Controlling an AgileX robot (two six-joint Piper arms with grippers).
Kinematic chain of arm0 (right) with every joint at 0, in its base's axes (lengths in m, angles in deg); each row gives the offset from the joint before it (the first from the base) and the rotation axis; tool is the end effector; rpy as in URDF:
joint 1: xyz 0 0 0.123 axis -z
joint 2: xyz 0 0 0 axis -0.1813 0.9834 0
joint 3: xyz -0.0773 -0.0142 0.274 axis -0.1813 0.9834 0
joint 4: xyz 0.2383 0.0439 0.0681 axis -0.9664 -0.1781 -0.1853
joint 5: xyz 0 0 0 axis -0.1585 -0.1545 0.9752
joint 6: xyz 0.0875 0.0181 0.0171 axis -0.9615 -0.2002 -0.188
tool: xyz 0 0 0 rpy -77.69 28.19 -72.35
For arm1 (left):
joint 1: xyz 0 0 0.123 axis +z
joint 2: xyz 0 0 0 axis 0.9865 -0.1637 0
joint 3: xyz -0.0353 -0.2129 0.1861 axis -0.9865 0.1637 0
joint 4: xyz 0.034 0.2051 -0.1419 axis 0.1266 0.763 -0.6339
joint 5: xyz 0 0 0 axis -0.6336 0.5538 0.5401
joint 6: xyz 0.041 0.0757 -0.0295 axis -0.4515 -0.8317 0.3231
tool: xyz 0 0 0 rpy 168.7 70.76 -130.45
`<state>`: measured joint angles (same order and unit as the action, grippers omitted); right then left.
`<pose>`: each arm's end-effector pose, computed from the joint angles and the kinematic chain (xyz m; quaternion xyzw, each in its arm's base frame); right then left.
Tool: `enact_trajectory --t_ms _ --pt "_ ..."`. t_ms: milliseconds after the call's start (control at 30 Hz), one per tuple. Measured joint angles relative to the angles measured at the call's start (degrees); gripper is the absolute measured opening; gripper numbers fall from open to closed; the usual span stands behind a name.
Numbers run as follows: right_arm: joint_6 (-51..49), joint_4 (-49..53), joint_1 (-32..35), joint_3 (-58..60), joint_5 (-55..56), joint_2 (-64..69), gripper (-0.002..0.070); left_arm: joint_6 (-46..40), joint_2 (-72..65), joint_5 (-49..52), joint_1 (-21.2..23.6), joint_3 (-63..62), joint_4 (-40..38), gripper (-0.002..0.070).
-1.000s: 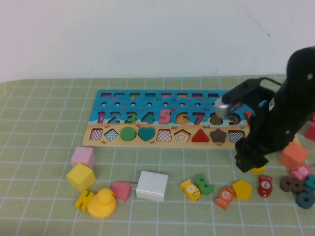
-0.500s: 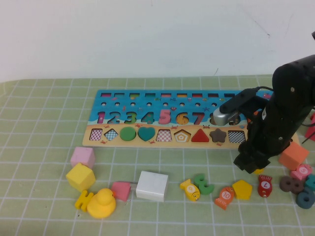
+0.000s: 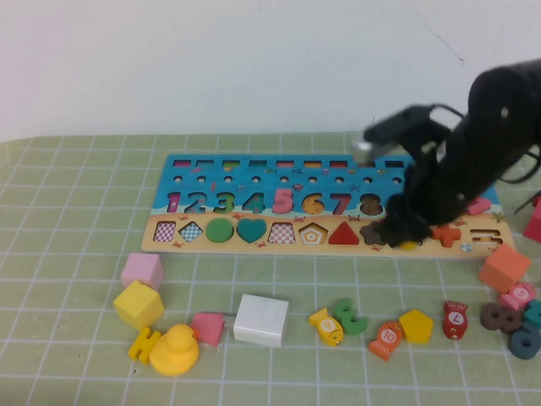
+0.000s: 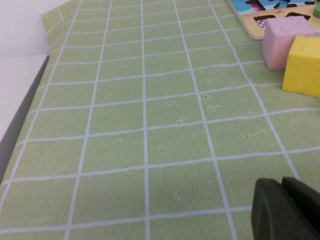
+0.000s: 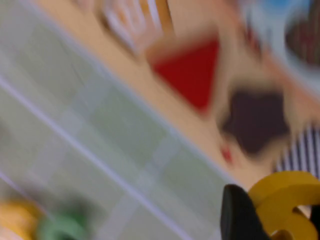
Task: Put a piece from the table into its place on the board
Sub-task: Place the "number 6" into the hole of the number 6
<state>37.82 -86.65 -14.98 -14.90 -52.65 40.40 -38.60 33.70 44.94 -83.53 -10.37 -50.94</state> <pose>0.3615 0.1770 0.2566 -0.3314 0.9202 0.0461 0.2033 0.0533 -0.0061 0.1789 0.0414 0.7858 -0.0229 0.6167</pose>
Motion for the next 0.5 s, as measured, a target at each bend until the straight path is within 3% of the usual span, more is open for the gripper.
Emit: enact_trajectory --t_ms 167,500 --pt "0.3 -10.0 -1.1 -5.1 5.4 1.0 0.0273 0.0 0.0 0.0 0.0 0.0 0.0 -0.0002" --pt "-4.1 -13.7 -3.1 -18.7 9.3 14.0 0.0273 0.0 0.0 0.0 0.0 0.0 0.0 -0.0002"
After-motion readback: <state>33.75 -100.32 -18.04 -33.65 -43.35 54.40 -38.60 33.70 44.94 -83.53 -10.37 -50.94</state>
